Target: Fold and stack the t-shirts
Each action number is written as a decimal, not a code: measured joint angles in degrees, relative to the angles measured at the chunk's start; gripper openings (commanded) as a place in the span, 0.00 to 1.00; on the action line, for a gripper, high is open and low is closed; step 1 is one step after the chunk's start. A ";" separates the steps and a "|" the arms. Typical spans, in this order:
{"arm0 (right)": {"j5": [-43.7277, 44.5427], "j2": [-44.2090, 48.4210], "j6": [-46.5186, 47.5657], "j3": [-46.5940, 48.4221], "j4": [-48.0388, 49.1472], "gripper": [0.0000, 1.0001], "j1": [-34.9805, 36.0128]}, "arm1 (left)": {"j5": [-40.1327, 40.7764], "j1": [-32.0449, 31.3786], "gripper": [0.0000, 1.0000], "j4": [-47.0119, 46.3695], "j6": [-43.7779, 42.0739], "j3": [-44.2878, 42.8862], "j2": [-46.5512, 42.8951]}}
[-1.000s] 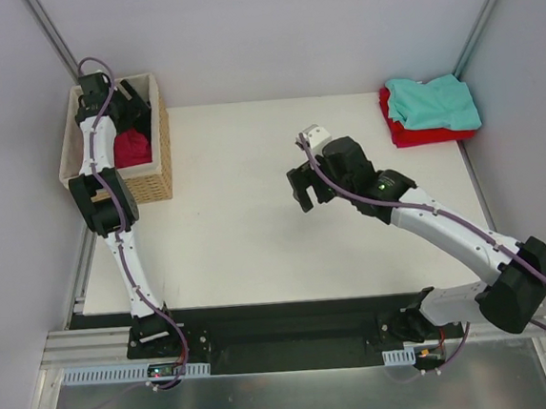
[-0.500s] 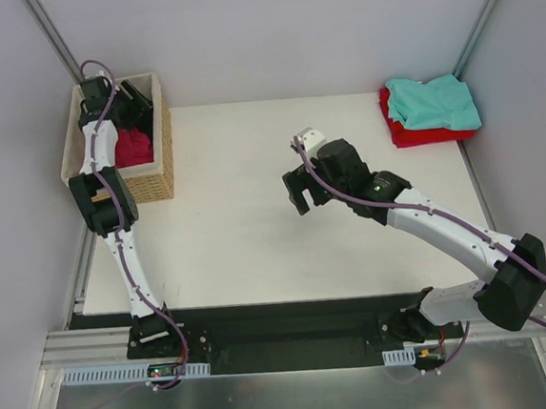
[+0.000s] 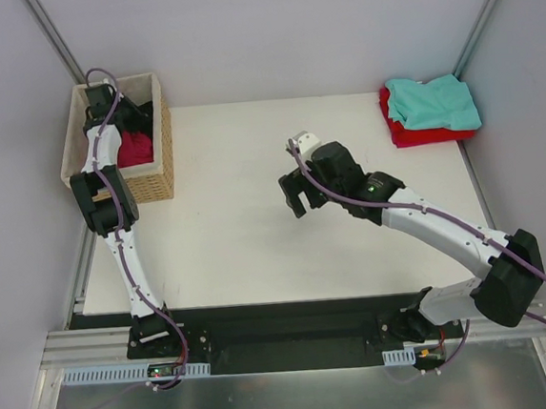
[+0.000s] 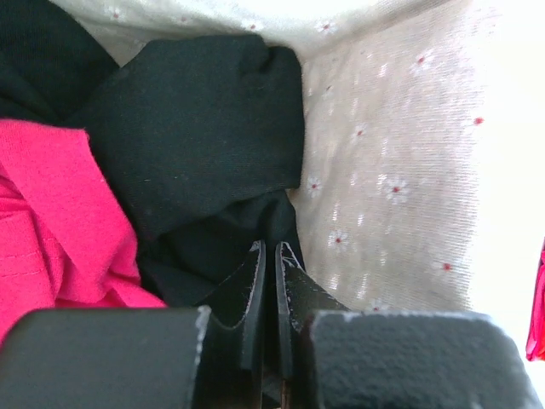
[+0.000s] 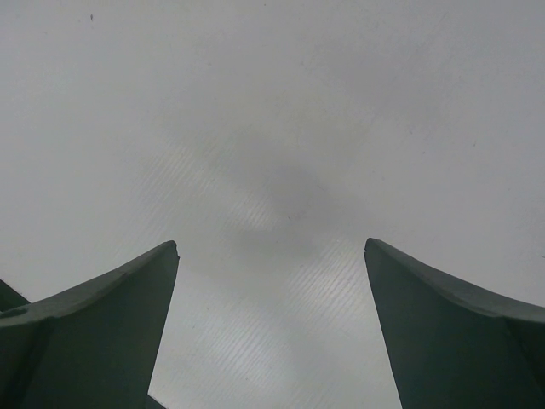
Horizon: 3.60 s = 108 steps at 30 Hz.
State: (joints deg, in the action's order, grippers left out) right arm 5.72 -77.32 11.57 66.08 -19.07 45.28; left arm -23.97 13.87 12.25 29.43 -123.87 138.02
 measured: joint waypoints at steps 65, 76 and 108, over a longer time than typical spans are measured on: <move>28.68 18.56 -5.60 -5.99 -8.55 0.95 22.99 | -4.83 -40.83 0.99 -7.98 4.35 75.91 -70.60; 30.84 15.43 -6.12 -8.00 -8.66 0.95 18.40 | -0.74 -40.79 0.99 -0.39 2.49 69.35 -83.38; 9.92 -8.33 -9.07 -4.61 -2.73 0.95 3.61 | 27.32 -40.94 0.99 11.82 2.89 80.19 -72.11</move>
State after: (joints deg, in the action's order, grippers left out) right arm 15.64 -85.65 2.50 61.47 -21.80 48.88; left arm 3.36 -27.07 24.08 32.32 -43.68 65.91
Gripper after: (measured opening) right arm 0.955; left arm 0.992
